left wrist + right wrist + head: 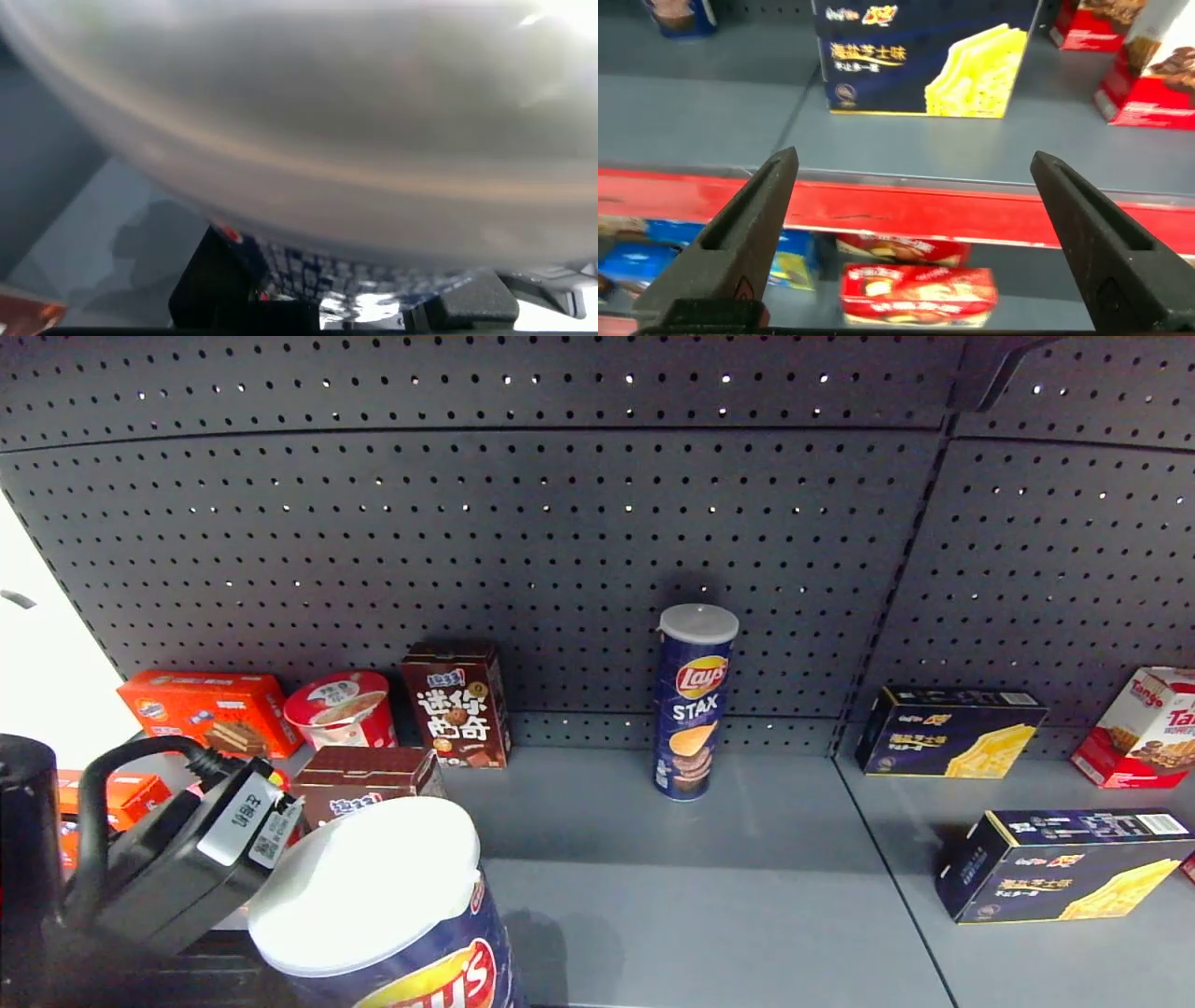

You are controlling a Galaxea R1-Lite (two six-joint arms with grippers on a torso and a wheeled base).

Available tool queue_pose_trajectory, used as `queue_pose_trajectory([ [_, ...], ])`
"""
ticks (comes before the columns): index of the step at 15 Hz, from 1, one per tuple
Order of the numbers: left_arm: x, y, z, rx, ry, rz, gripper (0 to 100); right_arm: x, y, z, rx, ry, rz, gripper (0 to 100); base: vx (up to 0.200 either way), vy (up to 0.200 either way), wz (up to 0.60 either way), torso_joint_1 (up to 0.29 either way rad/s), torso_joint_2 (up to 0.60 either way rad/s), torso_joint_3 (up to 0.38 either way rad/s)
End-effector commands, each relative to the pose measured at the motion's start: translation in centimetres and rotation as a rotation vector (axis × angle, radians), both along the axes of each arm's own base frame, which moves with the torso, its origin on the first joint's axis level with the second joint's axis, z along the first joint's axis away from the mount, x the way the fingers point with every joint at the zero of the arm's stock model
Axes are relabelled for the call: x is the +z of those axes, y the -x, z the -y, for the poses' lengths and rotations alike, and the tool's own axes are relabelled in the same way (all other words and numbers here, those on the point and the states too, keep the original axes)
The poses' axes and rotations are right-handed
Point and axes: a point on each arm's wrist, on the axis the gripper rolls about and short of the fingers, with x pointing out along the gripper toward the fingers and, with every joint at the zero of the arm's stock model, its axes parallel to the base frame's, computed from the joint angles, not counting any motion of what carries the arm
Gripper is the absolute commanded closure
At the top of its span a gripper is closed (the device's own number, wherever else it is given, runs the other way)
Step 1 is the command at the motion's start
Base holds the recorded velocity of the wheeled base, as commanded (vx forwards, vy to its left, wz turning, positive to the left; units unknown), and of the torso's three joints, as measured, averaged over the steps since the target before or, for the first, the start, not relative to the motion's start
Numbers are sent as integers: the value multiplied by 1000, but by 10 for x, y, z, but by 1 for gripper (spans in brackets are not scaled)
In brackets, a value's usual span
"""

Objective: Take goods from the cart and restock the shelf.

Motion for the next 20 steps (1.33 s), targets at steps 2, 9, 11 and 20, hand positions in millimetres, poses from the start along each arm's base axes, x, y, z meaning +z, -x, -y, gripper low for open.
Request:
queue_pose_trajectory([
  [2,0,5,6,0,-17,13,100,2,-4,1,75,6,-47,0,0,0,0,0,0,0],
  [9,-5,2,17,-31,-40,-15,100,150,-68,-17,435,40,-4,0,0,0,0,0,0,0],
  [11,-14,2,21,-32,-74,-42,100,156,-93,-37,619,41,-83,0,0,0,0,0,0,0],
  [20,-12,-1,25,-23,-73,-31,100,187,-214,-116,796,55,-139,0,0,0,0,0,0,0],
])
